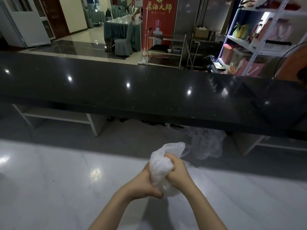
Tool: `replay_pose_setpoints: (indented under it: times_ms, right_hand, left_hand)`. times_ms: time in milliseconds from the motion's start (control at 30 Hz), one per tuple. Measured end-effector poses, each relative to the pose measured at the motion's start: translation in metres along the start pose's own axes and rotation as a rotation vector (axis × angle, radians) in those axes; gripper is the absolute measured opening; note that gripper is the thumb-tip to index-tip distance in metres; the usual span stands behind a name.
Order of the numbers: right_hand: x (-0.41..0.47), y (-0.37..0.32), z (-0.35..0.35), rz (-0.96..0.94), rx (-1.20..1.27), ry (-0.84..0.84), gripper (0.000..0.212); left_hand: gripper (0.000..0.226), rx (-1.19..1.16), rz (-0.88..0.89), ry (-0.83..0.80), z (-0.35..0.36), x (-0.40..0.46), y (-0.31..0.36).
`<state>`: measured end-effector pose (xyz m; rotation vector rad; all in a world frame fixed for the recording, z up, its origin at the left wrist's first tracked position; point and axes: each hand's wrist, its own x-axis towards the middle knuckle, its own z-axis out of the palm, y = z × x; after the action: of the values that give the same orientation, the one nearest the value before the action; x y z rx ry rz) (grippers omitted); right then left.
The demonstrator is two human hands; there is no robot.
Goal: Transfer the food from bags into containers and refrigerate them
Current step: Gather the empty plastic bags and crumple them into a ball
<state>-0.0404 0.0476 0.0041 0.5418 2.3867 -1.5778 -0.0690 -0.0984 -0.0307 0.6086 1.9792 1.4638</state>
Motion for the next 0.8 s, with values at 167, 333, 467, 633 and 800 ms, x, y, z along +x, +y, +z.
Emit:
replay_pose_setpoints:
  times_ms: [167,333,467,633,800]
  right_hand:
    - [0.004,0.01,-0.013,-0.125,0.091,-0.008,0.02]
    - [0.004,0.023,-0.036,-0.331,-0.098,0.046,0.1]
    - [0.015,0.018,-0.022,-0.381,-0.507,-0.032,0.127]
    - [0.032,0.015,-0.006,-0.207,-0.226,0.0,0.086]
    - [0.041,0.019,-0.005,-0.118,-0.27,0.062,0.049]
  left_hand:
    - [0.059,0.149,-0.078,0.338,0.014,0.019,0.0]
    - [0.036,0.349,-0.182,0.493,-0.005,0.035,0.004]
    - [0.029,0.507,0.019,0.327,-0.005,0.047,0.009]
    - [0.016,-0.087,-0.002,0.477,0.0,0.048,0.025]
    - [0.036,-0.113,-0.076,0.343,-0.006,0.04,0.018]
